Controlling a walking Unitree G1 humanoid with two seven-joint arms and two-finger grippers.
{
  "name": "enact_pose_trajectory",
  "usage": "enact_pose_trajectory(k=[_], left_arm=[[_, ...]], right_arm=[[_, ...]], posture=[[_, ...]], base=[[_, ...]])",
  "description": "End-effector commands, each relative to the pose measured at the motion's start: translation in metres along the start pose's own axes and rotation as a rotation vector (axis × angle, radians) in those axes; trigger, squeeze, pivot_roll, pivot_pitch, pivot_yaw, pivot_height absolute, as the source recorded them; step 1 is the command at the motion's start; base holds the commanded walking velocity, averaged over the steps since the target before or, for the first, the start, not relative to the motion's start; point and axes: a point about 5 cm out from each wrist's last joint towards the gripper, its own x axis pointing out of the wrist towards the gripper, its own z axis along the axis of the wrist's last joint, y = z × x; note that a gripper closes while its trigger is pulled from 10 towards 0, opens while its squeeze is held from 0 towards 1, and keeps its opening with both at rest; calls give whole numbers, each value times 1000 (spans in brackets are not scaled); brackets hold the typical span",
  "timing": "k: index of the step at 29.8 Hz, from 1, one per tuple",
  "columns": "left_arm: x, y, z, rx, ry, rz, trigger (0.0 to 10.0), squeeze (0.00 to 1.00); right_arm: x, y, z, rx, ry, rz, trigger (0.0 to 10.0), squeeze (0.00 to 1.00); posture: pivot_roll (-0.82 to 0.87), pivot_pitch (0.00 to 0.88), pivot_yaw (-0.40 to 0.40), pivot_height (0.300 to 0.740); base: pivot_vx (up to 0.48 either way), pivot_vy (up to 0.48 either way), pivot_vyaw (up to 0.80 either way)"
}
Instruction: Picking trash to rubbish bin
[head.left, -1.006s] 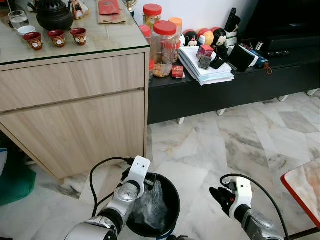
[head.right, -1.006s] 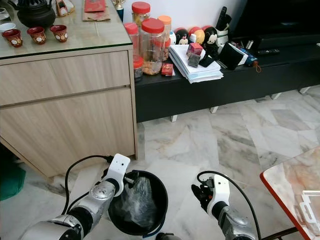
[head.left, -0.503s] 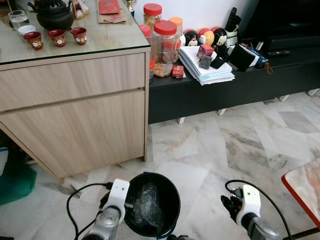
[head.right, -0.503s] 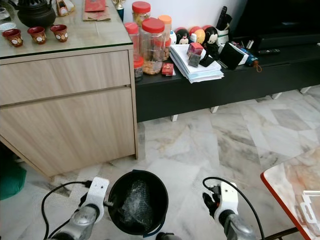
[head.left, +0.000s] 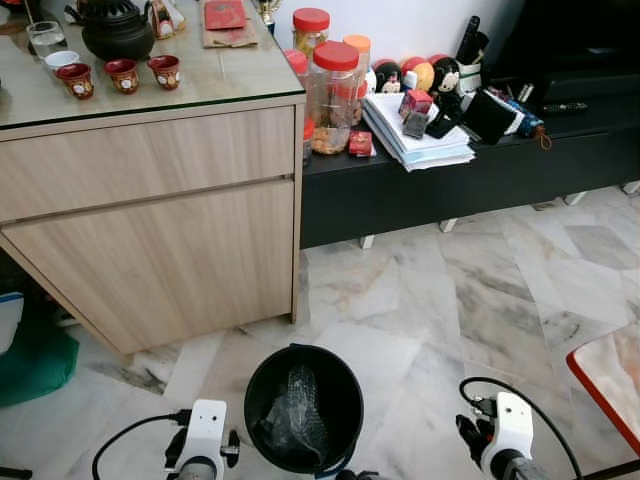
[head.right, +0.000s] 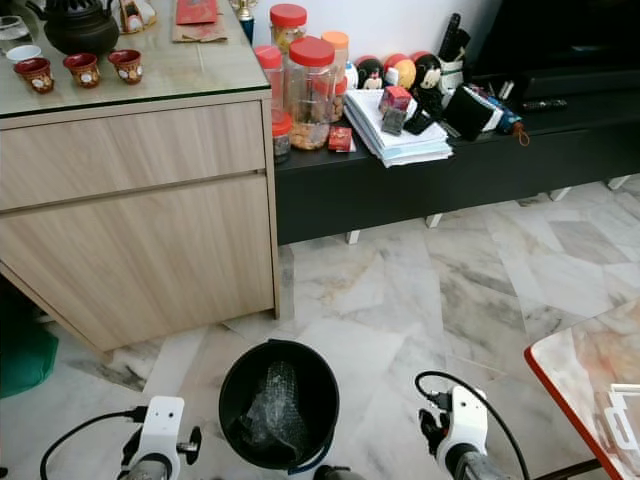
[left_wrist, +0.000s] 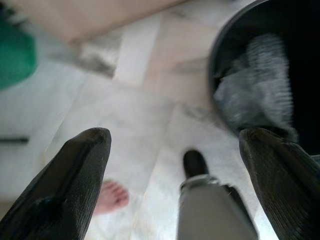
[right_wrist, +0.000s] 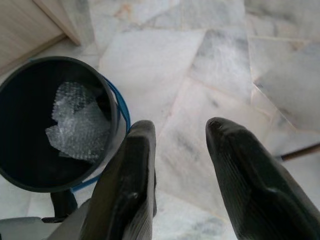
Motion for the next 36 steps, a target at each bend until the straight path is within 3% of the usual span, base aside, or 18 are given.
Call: enact_pose_trajectory(k=[1,7,10,12,21,30,36], left_arm=[[-3,13,-14,-79,69,76,10000,0],[2,13,-4,-56,59,46,10000,0],[5,4,4,1,40,-24,10000,0],[4,-1,3,52,51,-54,10000,0],[2,-7,-3,76,77,-70,10000,0],[4,8,-2,101,73,-29,10000,0],[6,10,1,110,77,-27,10000,0]], right_arm=[[-4,-3,-14,37,38,-26,10000,0],[-3,-1,-15,38,48,-36,10000,0],[-3,0,-15,37,53,-38,10000,0],[-3,1,-16,36,54,-38,10000,0],[-2,2,-17,48,63,-40,10000,0],[-2,7,-25,72,93,-58,10000,0],[-4,4,-29,84,105,-85,10000,0]], posture=[[-56,66,-72,740],[-53,39,-65,740],[-49,24,-67,740],[-47,16,-66,740],[-24,0,-58,740],[-16,0,-40,740],[-29,0,-39,740]], base=[[0,0,0],[0,0,0],[0,0,0],[0,0,0],[0,0,0],[0,0,0],[0,0,0]])
